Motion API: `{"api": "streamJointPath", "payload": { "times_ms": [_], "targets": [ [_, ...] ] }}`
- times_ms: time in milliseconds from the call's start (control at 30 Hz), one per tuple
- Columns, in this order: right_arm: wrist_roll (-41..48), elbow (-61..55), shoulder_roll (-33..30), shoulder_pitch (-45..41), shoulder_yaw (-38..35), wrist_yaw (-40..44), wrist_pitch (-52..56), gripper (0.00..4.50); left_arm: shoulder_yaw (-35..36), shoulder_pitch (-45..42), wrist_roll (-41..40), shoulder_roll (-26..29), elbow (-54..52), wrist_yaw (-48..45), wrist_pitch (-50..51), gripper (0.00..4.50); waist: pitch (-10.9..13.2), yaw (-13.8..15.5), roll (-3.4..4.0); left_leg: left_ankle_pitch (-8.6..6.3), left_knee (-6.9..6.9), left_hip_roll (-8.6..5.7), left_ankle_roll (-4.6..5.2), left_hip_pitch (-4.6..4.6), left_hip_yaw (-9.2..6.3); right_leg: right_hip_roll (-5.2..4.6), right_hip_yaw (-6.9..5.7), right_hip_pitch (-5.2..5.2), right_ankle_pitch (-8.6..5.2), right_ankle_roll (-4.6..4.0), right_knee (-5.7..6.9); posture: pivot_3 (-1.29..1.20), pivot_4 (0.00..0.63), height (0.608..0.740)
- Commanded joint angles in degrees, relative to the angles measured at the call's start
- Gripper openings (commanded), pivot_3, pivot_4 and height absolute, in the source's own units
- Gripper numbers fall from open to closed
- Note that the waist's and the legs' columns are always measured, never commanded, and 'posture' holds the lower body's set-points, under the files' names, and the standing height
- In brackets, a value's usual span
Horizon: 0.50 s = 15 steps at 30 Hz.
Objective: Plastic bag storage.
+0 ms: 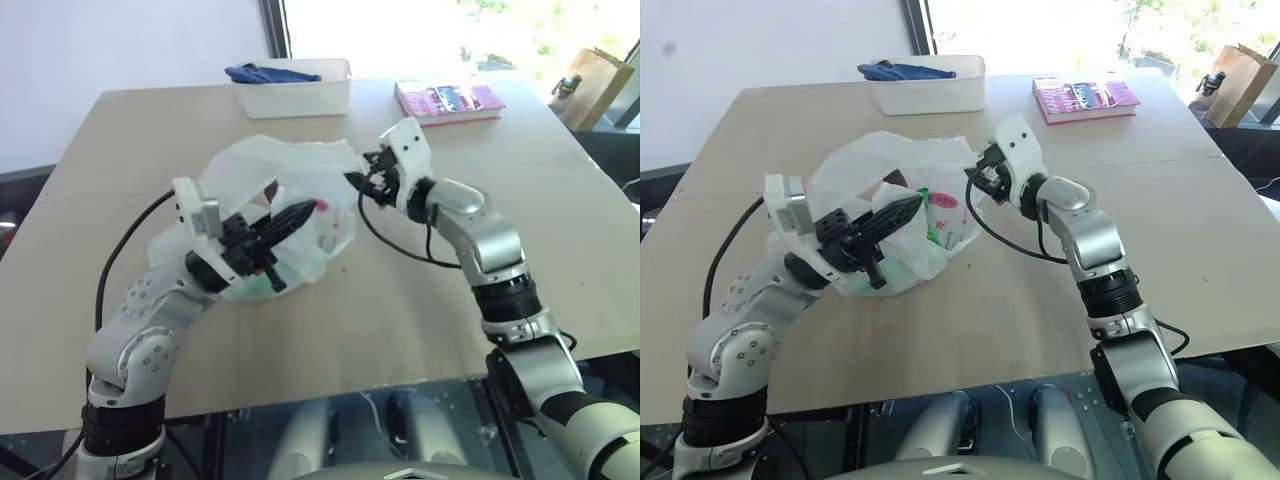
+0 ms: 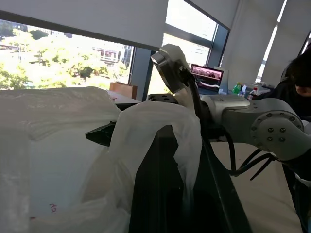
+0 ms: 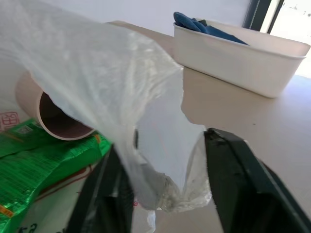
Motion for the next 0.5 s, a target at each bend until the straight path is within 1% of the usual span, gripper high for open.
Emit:
{"api": "streamJointPath", "payload": {
  "times_ms": [33, 67, 100, 167, 200, 233, 300, 400, 467, 500],
  "targets": [
    [7.0, -5.1, -2.0, -1.8, -4.4, 3.7, 6.0, 0.77, 5.7, -5.6, -15.7, -1.5, -0.4, 9.5, 2.9, 0.00, 0.0, 0.1, 0.00, 0.00, 0.00, 0.00, 0.00, -0.01, -0.02, -0.02, -0.01, 0.00, 0.00, 0.00, 0.00, 0.00, 0.150, 0.740],
    [12.4, -6.3, -1.7, -3.2, -8.0, 4.0, 11.2, 0.31, 7.8, -8.8, -24.5, -1.6, 1.2, 14.7, 4.2, 0.00, 0.0, 0.2, -0.07, 0.00, 0.00, 0.01, 0.00, -0.02, -0.05, -0.06, -0.04, 0.00, 0.00, 0.00, 0.00, 0.00, 0.150, 0.740],
    [18.0, -7.4, -1.3, -4.7, -11.8, 4.0, 16.5, 0.05, 9.5, -11.6, -31.0, -1.4, 2.6, 18.3, 5.1, 0.00, 0.1, 0.3, -0.11, 0.00, 0.06, 0.03, 0.00, -0.11, -0.21, -0.27, -0.05, 0.00, 0.00, 0.00, 0.00, 0.00, 0.150, 0.740],
    [32.0, -8.9, -1.0, -9.5, -21.5, 2.5, 27.2, 0.05, 12.8, -18.4, -41.6, -0.3, 6.5, 24.8, 4.7, 0.00, 0.1, 0.2, -0.08, 0.00, 0.18, 0.04, 0.01, -0.19, -0.35, -0.27, -0.15, 0.00, 0.04, -0.05, 0.06, 0.00, 0.150, 0.740],
    [37.9, -7.9, -1.3, -12.9, -26.5, -0.3, 31.2, 0.05, 14.3, -22.4, -47.1, 0.3, 9.3, 28.0, 4.2, 0.00, 0.2, 0.0, -0.08, -0.01, 0.19, 0.02, 0.01, -0.18, -0.35, -0.29, -0.16, -0.01, 0.05, -0.05, 0.15, 0.00, 0.150, 0.740],
    [42.7, -6.5, -2.0, -16.3, -31.0, -3.0, 34.3, 0.05, 15.7, -26.7, -49.4, 1.0, 12.6, 29.6, 3.6, 0.00, 0.2, 0.0, -0.07, -0.01, 0.19, 0.01, 0.01, -0.14, -0.35, -0.27, -0.22, 0.00, 0.05, -0.06, 0.14, 0.00, 0.150, 0.740],
    [48.5, -3.6, -3.5, -21.6, -36.8, -8.5, 37.7, 0.05, 17.5, -33.6, -49.4, 1.8, 19.0, 32.0, 1.9, 0.00, 0.2, 0.1, -0.07, -0.09, 0.22, -0.03, 0.16, -0.17, -0.36, -0.26, -0.35, -0.02, 0.05, -0.06, 0.22, 0.00, 0.150, 0.740],
    [51.7, 2.9, -6.6, -28.6, -43.3, -16.5, 36.6, 0.05, 18.3, -43.1, -43.1, 2.5, 31.6, 33.1, -2.0, 0.00, 0.1, 0.2, -0.09, -0.06, 0.13, -0.09, 0.10, 0.00, -0.32, -0.04, -0.35, 0.15, 0.03, -0.07, 0.09, 0.00, 0.150, 0.740],
    [50.0, 7.1, -11.4, -31.9, -44.5, -18.4, 33.8, 0.05, 13.4, -49.0, -33.3, 3.2, 43.9, 31.3, -1.9, 0.00, 0.2, 0.1, -0.12, 0.01, 0.09, -0.19, 0.02, 0.00, -0.25, -0.03, -0.31, 0.19, 0.04, -0.04, 0.00, 0.00, 0.150, 0.740],
    [49.4, 8.7, -13.3, -32.5, -44.5, -19.1, 32.9, 0.05, 10.5, -50.9, -27.2, 3.1, 48.0, 29.0, -3.3, 0.00, 0.2, 0.5, -0.14, -0.01, 0.17, -0.18, 0.07, -0.08, -0.16, -0.05, -0.23, 0.12, 0.03, -0.02, 0.10, 0.00, 0.150, 0.740]
  ]
}}
